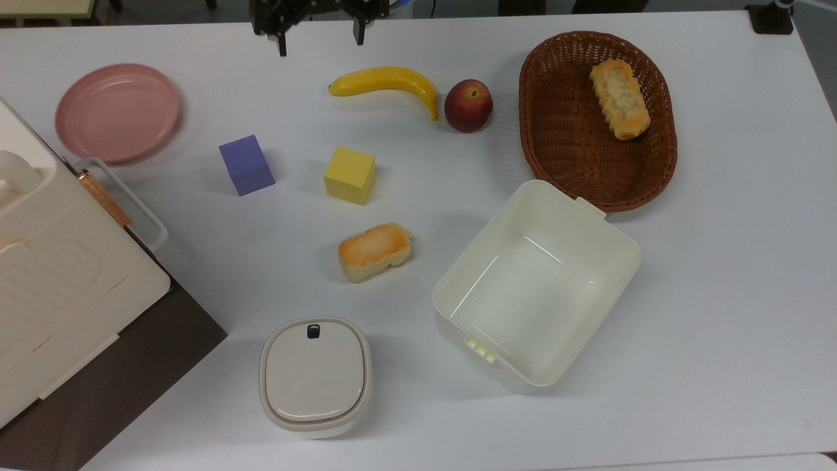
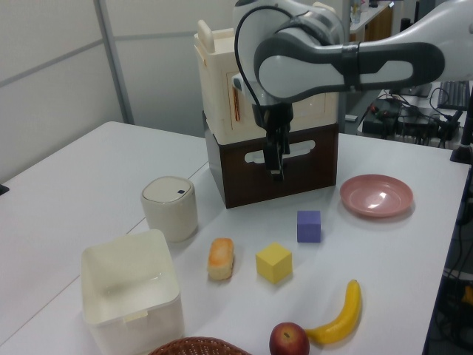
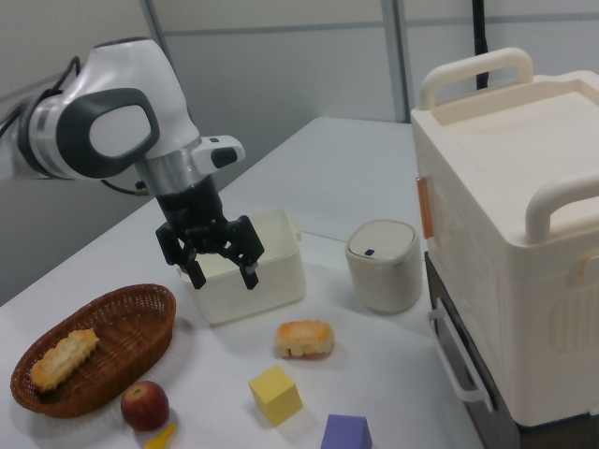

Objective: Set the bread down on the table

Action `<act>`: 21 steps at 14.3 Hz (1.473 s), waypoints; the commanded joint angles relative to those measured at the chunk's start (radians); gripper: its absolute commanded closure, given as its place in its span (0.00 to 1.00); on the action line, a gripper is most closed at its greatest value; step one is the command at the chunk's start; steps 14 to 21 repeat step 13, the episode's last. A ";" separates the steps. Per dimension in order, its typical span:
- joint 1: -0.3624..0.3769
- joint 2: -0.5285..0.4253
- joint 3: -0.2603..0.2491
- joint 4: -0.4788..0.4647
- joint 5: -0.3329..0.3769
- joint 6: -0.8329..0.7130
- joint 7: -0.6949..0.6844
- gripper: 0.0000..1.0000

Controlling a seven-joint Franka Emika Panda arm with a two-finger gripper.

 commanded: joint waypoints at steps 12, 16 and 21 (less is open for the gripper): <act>0.010 -0.053 -0.089 -0.009 0.179 -0.022 0.238 0.00; 0.010 -0.053 -0.089 -0.009 0.179 -0.024 0.238 0.00; 0.010 -0.053 -0.089 -0.009 0.179 -0.024 0.238 0.00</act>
